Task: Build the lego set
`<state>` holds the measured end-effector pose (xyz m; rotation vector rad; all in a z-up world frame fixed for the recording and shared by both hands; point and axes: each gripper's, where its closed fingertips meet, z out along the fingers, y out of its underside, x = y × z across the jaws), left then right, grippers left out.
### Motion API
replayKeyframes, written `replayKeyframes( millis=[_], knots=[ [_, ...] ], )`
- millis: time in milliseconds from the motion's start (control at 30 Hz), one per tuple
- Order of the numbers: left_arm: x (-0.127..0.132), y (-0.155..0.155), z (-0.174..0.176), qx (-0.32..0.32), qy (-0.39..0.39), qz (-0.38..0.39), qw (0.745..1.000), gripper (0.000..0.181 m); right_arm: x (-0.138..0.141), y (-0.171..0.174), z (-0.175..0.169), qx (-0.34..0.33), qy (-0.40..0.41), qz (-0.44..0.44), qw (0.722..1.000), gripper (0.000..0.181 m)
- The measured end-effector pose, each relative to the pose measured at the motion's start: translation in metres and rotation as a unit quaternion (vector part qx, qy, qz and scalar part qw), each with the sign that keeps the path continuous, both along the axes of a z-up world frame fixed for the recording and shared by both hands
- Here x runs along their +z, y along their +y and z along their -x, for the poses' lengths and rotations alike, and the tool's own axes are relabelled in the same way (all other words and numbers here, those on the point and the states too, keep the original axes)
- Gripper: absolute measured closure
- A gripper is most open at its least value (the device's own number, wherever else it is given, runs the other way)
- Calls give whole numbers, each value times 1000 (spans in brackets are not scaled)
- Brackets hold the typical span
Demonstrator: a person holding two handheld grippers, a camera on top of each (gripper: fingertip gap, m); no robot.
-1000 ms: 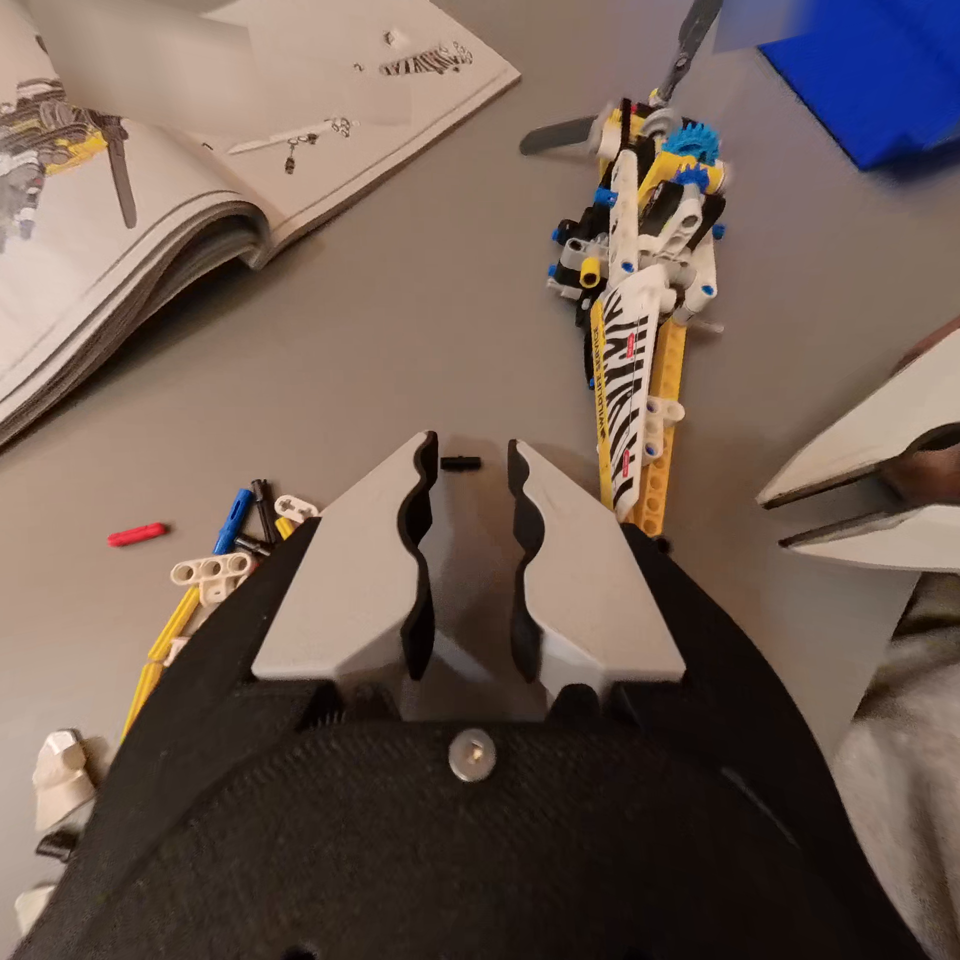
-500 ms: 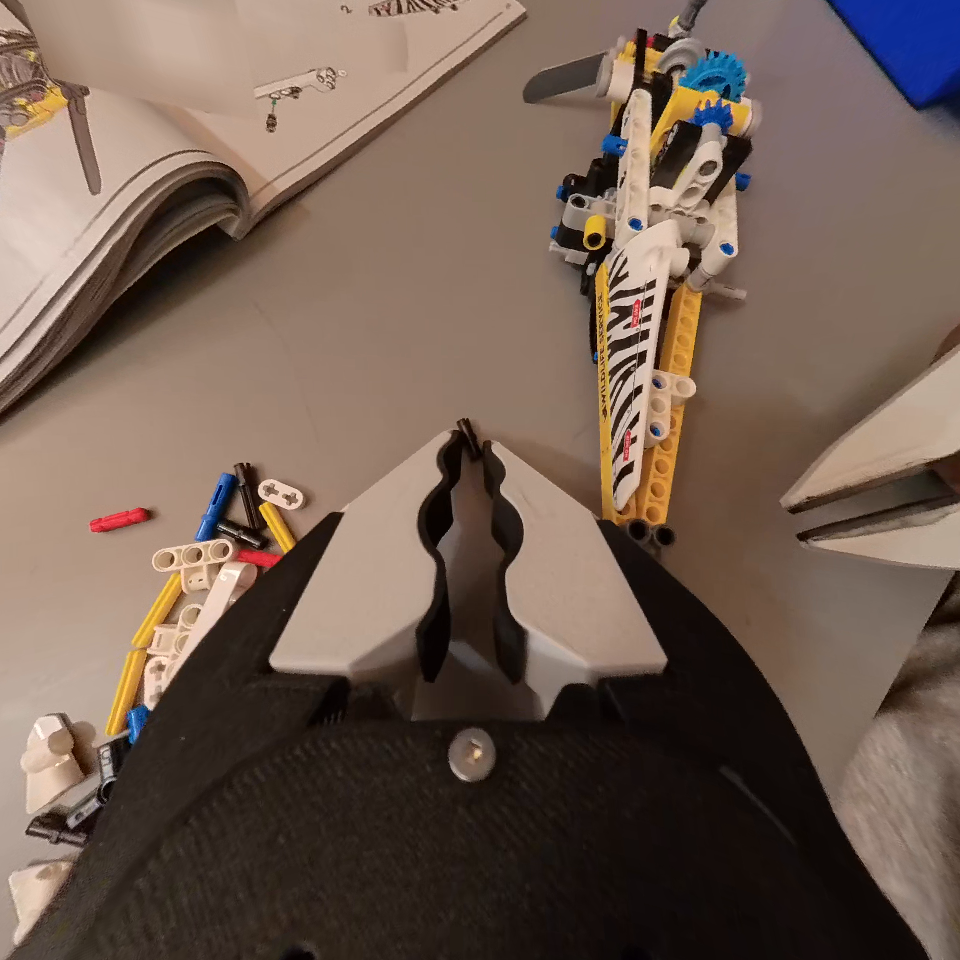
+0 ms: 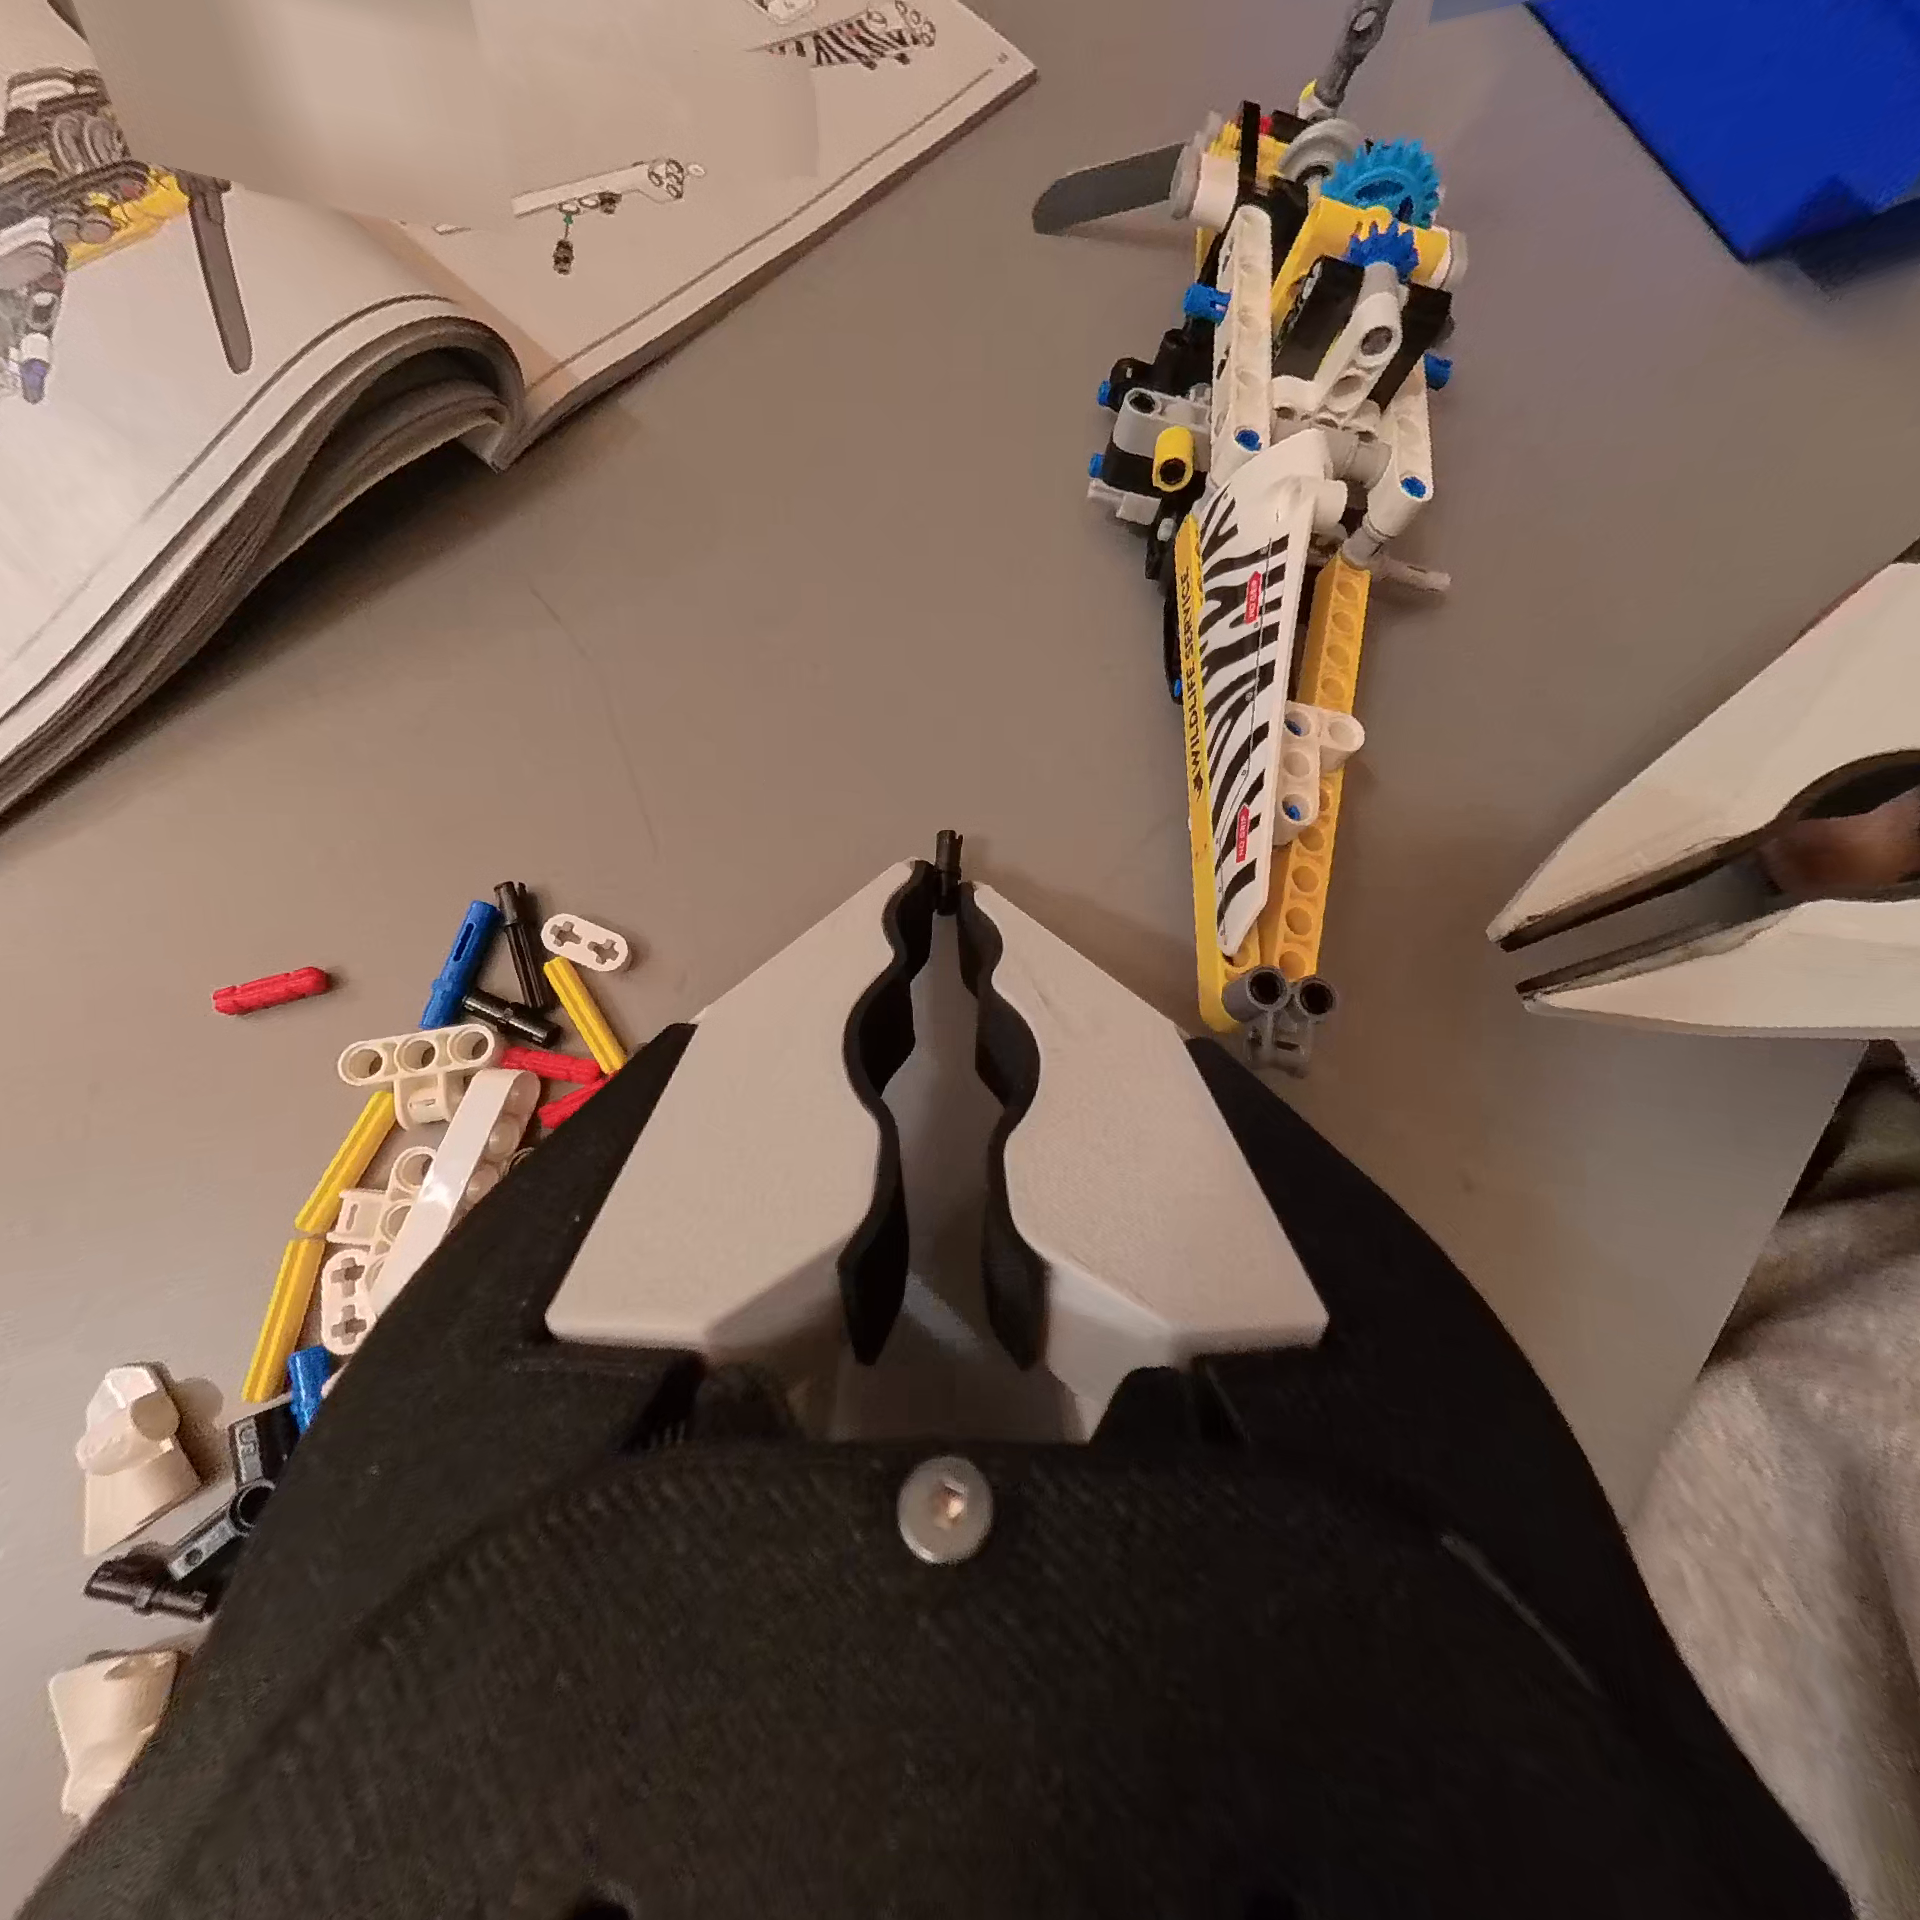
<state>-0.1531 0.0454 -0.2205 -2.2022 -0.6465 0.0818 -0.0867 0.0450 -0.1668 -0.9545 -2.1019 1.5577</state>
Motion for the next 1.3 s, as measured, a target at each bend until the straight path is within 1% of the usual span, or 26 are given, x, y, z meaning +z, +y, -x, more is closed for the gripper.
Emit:
replayKeyframes(
  millis=[200, 300, 433, 467, 533, 600, 667, 767, 867, 933, 1100, 1300],
  knots=[
    [10, -7, 0, 2, 5, -14, 1000, 179, 1, 1, 1, -1, 0, 4, 1000, 179],
    [24, -11, -7, -11, -12, -54, 998, 180, 1, 1, 0, -1, 2, 6, 1000, 178],
    [59, -12, -36, -87, -43, -153, 983, 180, 4, 0, -3, 9, 11, 12, 1000, 176],
    [66, -13, -46, -113, -38, -169, 978, 180, 6, 0, -4, 12, 13, 16, 1000, 176],
    [73, -15, -65, -167, -9, -175, 970, 180, 9, 1, -5, 18, 14, 29, 999, 174],
    [75, -15, -76, -193, 25, -168, 966, 180, 11, 1, -7, 26, -2, 54, 998, 175],
    [75, -13, -85, -208, 40, -166, 963, 180, 13, -3, -14, 57, -42, 98, 993, 177],
    [73, -10, -94, -230, 53, -162, 958, 180, 16, -8, -24, 98, -109, 172, 974, 170],
    [63, -9, -99, -246, 62, -137, 957, 180, 22, -6, -27, 110, -135, 229, 958, 167],
    [60, -7, -103, -254, 66, -131, 956, 180, 21, -6, -28, 112, -145, 237, 954, 167],
    [59, -5, -106, -259, 64, -133, 954, 180, 14, -11, -30, 118, -161, 215, 956, 169],
    [60, -5, -107, -261, 66, -138, 953, 180, 9, -13, -31, 116, -161, 193, 961, 177]
  ],
)
